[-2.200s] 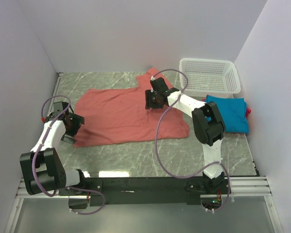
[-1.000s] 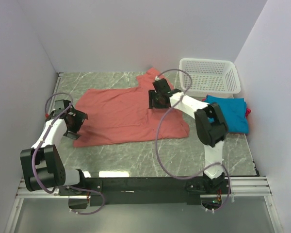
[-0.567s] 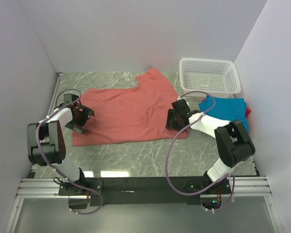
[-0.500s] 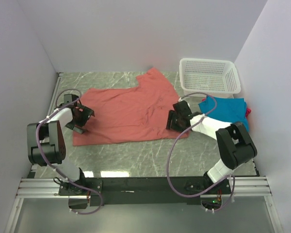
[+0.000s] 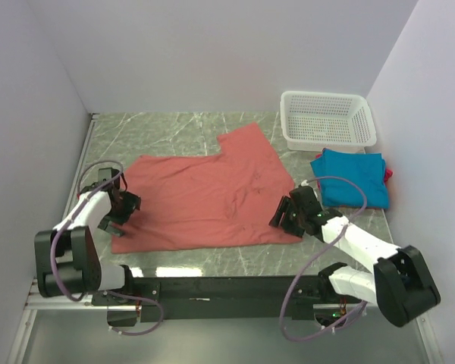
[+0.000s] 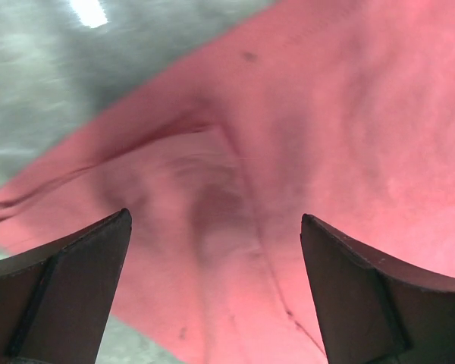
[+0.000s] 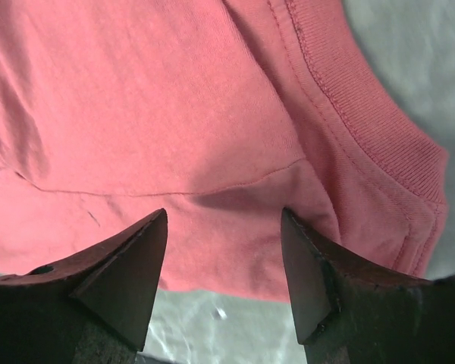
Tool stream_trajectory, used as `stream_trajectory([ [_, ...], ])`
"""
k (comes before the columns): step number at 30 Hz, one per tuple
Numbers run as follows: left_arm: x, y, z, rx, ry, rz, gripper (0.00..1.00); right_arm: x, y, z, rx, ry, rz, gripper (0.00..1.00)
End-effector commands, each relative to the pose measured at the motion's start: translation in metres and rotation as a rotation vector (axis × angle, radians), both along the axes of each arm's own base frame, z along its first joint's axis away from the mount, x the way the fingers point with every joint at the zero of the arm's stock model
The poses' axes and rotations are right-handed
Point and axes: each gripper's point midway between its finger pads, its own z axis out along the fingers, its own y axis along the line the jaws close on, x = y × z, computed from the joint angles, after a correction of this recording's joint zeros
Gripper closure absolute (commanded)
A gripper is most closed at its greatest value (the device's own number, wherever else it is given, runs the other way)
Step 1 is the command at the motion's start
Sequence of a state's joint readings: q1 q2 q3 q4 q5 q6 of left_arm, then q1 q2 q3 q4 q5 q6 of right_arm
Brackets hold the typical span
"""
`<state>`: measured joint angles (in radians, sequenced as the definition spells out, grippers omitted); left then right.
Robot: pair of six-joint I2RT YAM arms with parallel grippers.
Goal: Fold and stack the t-shirts
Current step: Fold the tshirt
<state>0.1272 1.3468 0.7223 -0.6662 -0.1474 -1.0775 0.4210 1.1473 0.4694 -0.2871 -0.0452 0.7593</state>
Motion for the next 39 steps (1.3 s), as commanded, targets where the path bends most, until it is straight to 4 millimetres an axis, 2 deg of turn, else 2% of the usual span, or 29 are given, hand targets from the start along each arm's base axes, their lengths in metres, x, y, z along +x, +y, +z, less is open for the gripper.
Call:
stream_trajectory([
  [1,-0.011,0.014,0.018,0.081,-0.020,0.039,0.01,-0.031,-0.018,-0.009,-0.057,0.094,-0.014,0.31],
  [4,0.011,0.016,0.037,0.085,-0.086,0.037,0.01,0.004,-0.012,0.035,-0.061,-0.071,0.019,0.31],
  [5,0.025,0.019,0.051,0.091,-0.124,0.045,0.01,0.024,-0.008,0.061,-0.058,-0.146,0.017,0.30],
  [7,0.040,0.022,0.059,0.093,-0.139,0.063,0.01,0.046,-0.006,0.084,-0.085,-0.225,0.035,0.29],
  [8,0.056,0.027,0.074,0.106,-0.182,0.075,0.01,0.062,-0.001,0.106,-0.074,-0.283,0.030,0.29],
  [10,0.076,0.032,0.078,0.117,-0.201,0.077,0.01,0.089,0.009,0.130,-0.055,-0.350,0.016,0.27],
  [11,0.091,0.036,0.091,0.126,-0.232,0.090,0.01,0.099,0.014,0.138,-0.048,-0.379,0.022,0.27],
  [12,0.100,0.037,0.094,0.126,-0.239,0.081,0.01,0.114,0.015,0.148,-0.053,-0.420,0.004,0.26],
  [13,0.111,0.039,0.085,0.125,-0.221,0.066,0.01,0.133,0.020,0.156,-0.065,-0.438,0.000,0.24],
  [14,0.129,0.041,0.095,0.126,-0.259,0.058,0.01,0.145,0.022,0.162,-0.080,-0.455,-0.002,0.23],
  [15,0.138,0.041,0.095,0.131,-0.256,0.031,0.01,0.155,0.022,0.163,-0.106,-0.447,-0.003,0.22],
  [16,0.148,0.041,0.079,0.123,-0.213,0.008,0.01,0.180,0.026,0.170,-0.148,-0.460,0.003,0.22],
  [17,0.166,0.039,0.089,0.110,-0.239,-0.018,0.01,0.193,0.029,0.172,-0.168,-0.459,0.013,0.22],
  [18,0.174,0.039,0.087,0.115,-0.228,-0.057,0.01,0.200,0.030,0.168,-0.198,-0.423,0.027,0.22],
  [19,0.181,0.038,0.069,0.109,-0.177,-0.073,0.00,0.224,0.037,0.172,-0.224,-0.430,0.042,0.22],
  [20,0.198,0.038,0.081,0.119,-0.202,-0.090,0.00,0.237,0.036,0.172,-0.253,-0.439,0.041,0.22],
  [21,0.198,0.041,0.077,0.139,-0.165,-0.101,0.01,0.247,0.036,0.172,-0.272,-0.442,0.046,0.22],
  [22,0.202,0.037,0.062,0.140,-0.121,-0.125,0.01,0.260,0.038,0.151,-0.308,-0.400,0.075,0.22],
  [23,0.217,0.035,0.072,0.150,-0.145,-0.148,0.01,0.279,0.045,0.175,-0.288,-0.452,0.078,0.22],
  [25,0.223,0.029,0.061,0.168,-0.100,-0.189,0.07,0.307,0.048,0.170,-0.314,-0.448,0.095,0.22],
  [26,0.232,0.028,0.067,0.175,-0.117,-0.205,0.08,0.315,0.048,0.167,-0.324,-0.443,0.100,0.22],
  [27,0.234,0.023,0.059,0.175,-0.095,-0.235,0.10,0.322,0.045,0.162,-0.338,-0.432,0.108,0.23],
  [28,0.238,0.016,0.062,0.180,-0.095,-0.257,0.11,0.337,0.048,0.155,-0.338,-0.428,0.110,0.23],
  [30,0.240,0.011,0.060,0.201,-0.076,-0.290,0.11,0.351,0.045,0.148,-0.342,-0.424,0.122,0.23],
  [31,0.238,0.009,0.052,0.216,-0.044,-0.300,0.13,0.364,0.047,0.142,-0.340,-0.435,0.125,0.23],
  [33,0.245,0.011,0.057,0.242,-0.040,-0.293,0.17,0.377,0.047,0.138,-0.335,-0.452,0.140,0.23],
  [34,0.243,0.012,0.049,0.249,-0.007,-0.290,0.18,0.387,0.047,0.133,-0.330,-0.462,0.144,0.23],
  [35,0.246,0.014,0.054,0.266,-0.005,-0.286,0.18,0.392,0.049,0.131,-0.321,-0.473,0.161,0.23],
  [39,0.248,0.015,0.040,0.274,0.042,-0.296,0.25,0.417,0.052,0.123,-0.319,-0.551,0.160,0.20],
])
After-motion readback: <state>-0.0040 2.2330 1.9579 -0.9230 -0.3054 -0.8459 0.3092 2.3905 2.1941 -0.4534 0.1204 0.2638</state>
